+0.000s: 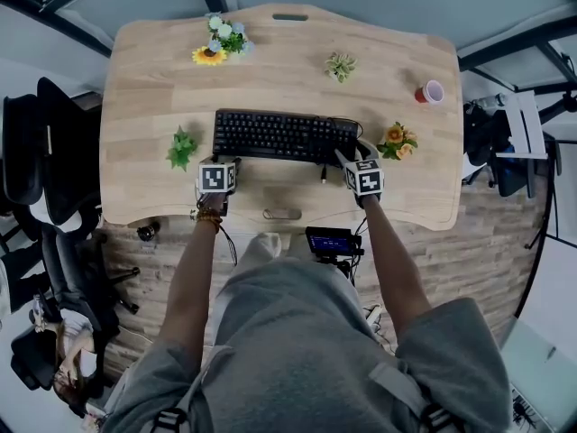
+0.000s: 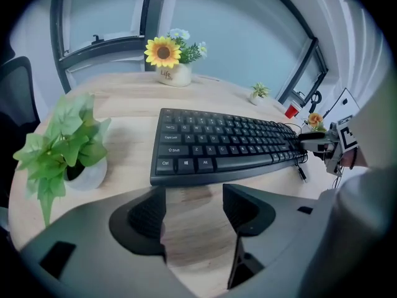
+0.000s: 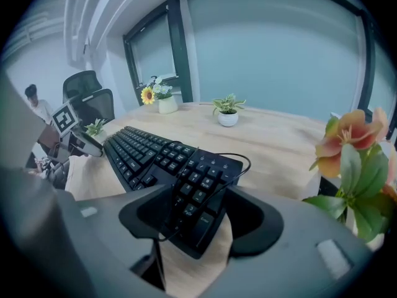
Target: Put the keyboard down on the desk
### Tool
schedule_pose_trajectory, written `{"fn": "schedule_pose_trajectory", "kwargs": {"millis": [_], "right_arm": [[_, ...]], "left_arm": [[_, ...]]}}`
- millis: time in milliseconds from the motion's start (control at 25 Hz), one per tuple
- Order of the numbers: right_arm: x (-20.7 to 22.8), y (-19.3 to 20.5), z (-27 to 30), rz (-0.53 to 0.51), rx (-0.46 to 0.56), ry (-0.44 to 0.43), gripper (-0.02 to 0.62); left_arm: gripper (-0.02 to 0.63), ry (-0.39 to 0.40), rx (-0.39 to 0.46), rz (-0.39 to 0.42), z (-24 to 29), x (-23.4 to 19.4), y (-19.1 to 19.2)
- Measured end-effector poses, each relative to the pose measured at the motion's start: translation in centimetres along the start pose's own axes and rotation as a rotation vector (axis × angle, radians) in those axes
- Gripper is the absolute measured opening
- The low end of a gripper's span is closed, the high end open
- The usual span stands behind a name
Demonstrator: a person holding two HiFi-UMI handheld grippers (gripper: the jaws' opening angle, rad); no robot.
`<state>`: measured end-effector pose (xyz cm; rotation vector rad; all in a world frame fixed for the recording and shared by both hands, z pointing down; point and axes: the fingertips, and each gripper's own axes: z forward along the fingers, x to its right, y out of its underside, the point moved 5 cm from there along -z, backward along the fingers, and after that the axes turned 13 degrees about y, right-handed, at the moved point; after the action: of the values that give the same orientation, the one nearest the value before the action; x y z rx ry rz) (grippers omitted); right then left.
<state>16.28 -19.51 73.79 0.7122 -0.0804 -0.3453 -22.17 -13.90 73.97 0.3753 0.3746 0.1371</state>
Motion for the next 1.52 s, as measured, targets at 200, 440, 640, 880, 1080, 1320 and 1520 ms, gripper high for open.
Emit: {"fn": "schedule_pose_trajectory", "kwargs": {"millis": [200,440,640,880,1080,1320,1520], "right_arm": [[0.2,0.0,-0.7,-0.010,0.002,0.004,0.282],[-0.1,-2.3,-3.2,-0.016,0.093,0.025,0.282],[-1.3,-6.6,-5.6,-0.031,0.223,0.045,0.281],[-3.4,-12.7,-9.6,-0.028,0.404,0.068,0.281],[-5.2,-16.7,-13.7,-0.024,0.519,0.087,0.279],[-7.2,-20.2,-19.1,-0.007,0.645,0.128,0.278],[-9.1,-22.7,-23.6,0.013,0.718,0.138,0.278]], "left_arm": [[0.291,0.003,0.024,0.006,-0.6,0.6,-0.2],[0.290,0.008,0.109,0.065,-2.6,1.9,-2.2],[0.291,0.012,0.225,0.141,-5.2,3.7,-5.3],[0.290,0.018,0.411,0.253,-9.9,6.8,-10.0],[0.290,0.018,0.552,0.340,-14.6,9.5,-13.2],[0.290,0.026,0.708,0.409,-19.9,12.8,-15.2],[0.288,0.041,0.824,0.465,-23.8,15.5,-16.0]]}}
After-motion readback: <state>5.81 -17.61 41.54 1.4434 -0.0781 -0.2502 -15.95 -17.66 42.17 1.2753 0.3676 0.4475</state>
